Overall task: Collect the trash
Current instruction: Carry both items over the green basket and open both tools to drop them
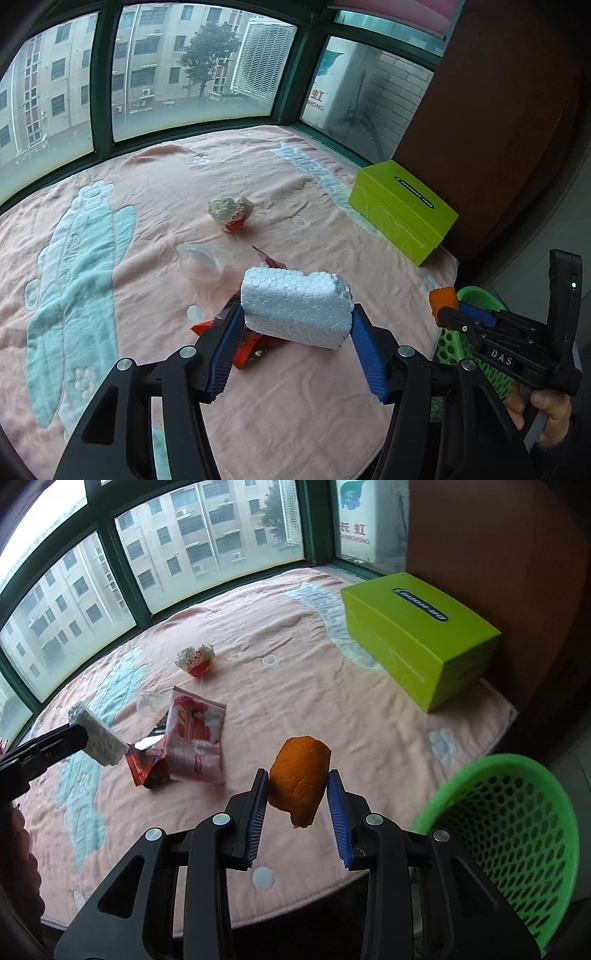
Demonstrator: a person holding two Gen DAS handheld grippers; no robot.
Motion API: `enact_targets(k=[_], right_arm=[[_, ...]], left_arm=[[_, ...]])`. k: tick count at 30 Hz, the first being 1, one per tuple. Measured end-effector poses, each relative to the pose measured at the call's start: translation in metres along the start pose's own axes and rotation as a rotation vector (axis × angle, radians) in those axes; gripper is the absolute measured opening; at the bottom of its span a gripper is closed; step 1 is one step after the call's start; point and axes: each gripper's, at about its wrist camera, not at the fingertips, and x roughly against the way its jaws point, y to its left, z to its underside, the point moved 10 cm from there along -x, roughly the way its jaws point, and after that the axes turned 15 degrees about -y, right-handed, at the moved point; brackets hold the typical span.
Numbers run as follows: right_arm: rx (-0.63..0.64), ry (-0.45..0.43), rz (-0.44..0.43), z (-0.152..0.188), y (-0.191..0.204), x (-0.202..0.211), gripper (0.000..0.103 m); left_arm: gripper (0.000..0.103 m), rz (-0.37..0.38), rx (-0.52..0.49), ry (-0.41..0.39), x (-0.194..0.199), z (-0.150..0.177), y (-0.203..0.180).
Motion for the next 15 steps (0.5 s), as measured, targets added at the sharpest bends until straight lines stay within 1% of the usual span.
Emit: enact_targets(k=[7,15], right_arm=[[-0.015,-0.026,0.089,0.021,-0.049,0.042,0.033],[-0.055,-0.028,0.182,0.042,-0.104,0.075,0.033]], left_arm=[[0.057,0.069,-0.034,0.017,-0.005,0.008,-0.05],[0.057,0.134,-0.074,0.033,-0.011,0.012,-0.099]])
